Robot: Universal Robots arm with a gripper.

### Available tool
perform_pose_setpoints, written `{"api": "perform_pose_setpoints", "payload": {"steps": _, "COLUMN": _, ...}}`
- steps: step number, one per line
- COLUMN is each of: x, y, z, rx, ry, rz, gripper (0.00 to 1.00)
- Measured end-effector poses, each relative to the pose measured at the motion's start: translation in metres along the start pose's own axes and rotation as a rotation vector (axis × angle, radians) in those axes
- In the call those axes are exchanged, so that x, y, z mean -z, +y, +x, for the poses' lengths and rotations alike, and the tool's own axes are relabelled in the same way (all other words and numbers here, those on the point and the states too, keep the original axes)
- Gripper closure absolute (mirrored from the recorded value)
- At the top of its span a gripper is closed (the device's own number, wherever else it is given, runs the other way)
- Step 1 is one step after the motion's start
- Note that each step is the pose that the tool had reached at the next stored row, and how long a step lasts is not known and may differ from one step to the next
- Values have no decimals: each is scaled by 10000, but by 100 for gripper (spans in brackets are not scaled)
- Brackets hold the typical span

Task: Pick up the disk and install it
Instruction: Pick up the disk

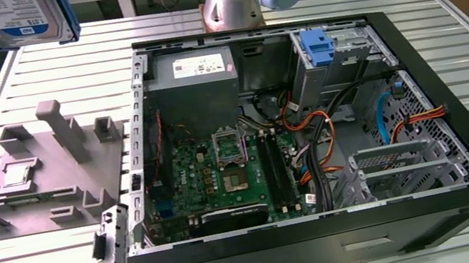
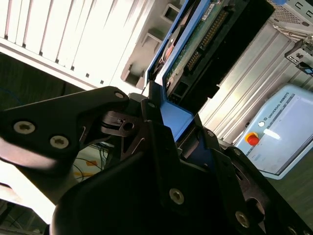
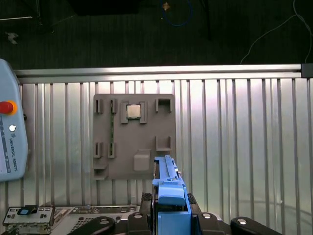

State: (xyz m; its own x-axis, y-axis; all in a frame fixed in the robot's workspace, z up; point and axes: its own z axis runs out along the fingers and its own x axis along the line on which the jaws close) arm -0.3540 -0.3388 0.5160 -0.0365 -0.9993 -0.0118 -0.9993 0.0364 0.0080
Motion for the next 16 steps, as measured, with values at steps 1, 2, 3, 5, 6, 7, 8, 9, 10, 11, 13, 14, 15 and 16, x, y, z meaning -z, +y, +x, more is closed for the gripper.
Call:
{"api": "perform_pose_setpoints", "payload": {"steps": 1, "x": 0, "y": 0, "z": 5, "rx": 0, "ry": -47, "rz": -1, "gripper": 64}}
{"api": "perform_pose_setpoints", "payload": {"steps": 2, "x": 0, "y": 0, "z": 13, "rx": -1, "ry": -89, "rz": -3, "gripper": 64}}
{"api": "perform_pose_setpoints", "payload": {"steps": 3, "x": 1, "y": 0, "z": 23, "rx": 0, "ry": -120, "rz": -5, "gripper": 64}}
{"api": "perform_pose_setpoints", "payload": {"steps": 5, "x": 0, "y": -1, "z": 48, "rx": -1, "ry": -141, "rz": -5, "gripper": 64}}
{"api": "perform_pose_setpoints", "payload": {"steps": 6, "x": 0, "y": -1, "z": 59, "rx": -1, "ry": -142, "rz": -5, "gripper": 64}}
{"api": "perform_pose_setpoints", "payload": {"steps": 7, "x": 1, "y": -2, "z": 69, "rx": -1, "ry": -142, "rz": -6, "gripper": 64}}
{"api": "perform_pose_setpoints", "payload": {"steps": 8, "x": 1, "y": -2, "z": 78, "rx": -1, "ry": -142, "rz": -5, "gripper": 64}}
{"api": "perform_pose_setpoints", "payload": {"steps": 9, "x": 1, "y": -4, "z": 83, "rx": -1, "ry": -143, "rz": -4, "gripper": 64}}
{"api": "perform_pose_setpoints", "payload": {"steps": 10, "x": 0, "y": -8, "z": 86, "rx": -6, "ry": -143, "rz": -4, "gripper": 64}}
{"api": "perform_pose_setpoints", "payload": {"steps": 11, "x": 1, "y": -15, "z": 87, "rx": -11, "ry": -143, "rz": -5, "gripper": 64}}
{"api": "perform_pose_setpoints", "payload": {"steps": 13, "x": 1, "y": -36, "z": 87, "rx": -15, "ry": -142, "rz": -5, "gripper": 64}}
{"api": "perform_pose_setpoints", "payload": {"steps": 14, "x": 1, "y": -47, "z": 87, "rx": -15, "ry": -142, "rz": -5, "gripper": 64}}
{"api": "perform_pose_setpoints", "payload": {"steps": 15, "x": 1, "y": -57, "z": 87, "rx": -15, "ry": -142, "rz": -5, "gripper": 64}}
{"api": "perform_pose_setpoints", "payload": {"steps": 16, "x": 2, "y": -67, "z": 86, "rx": -15, "ry": -142, "rz": -5, "gripper": 64}}
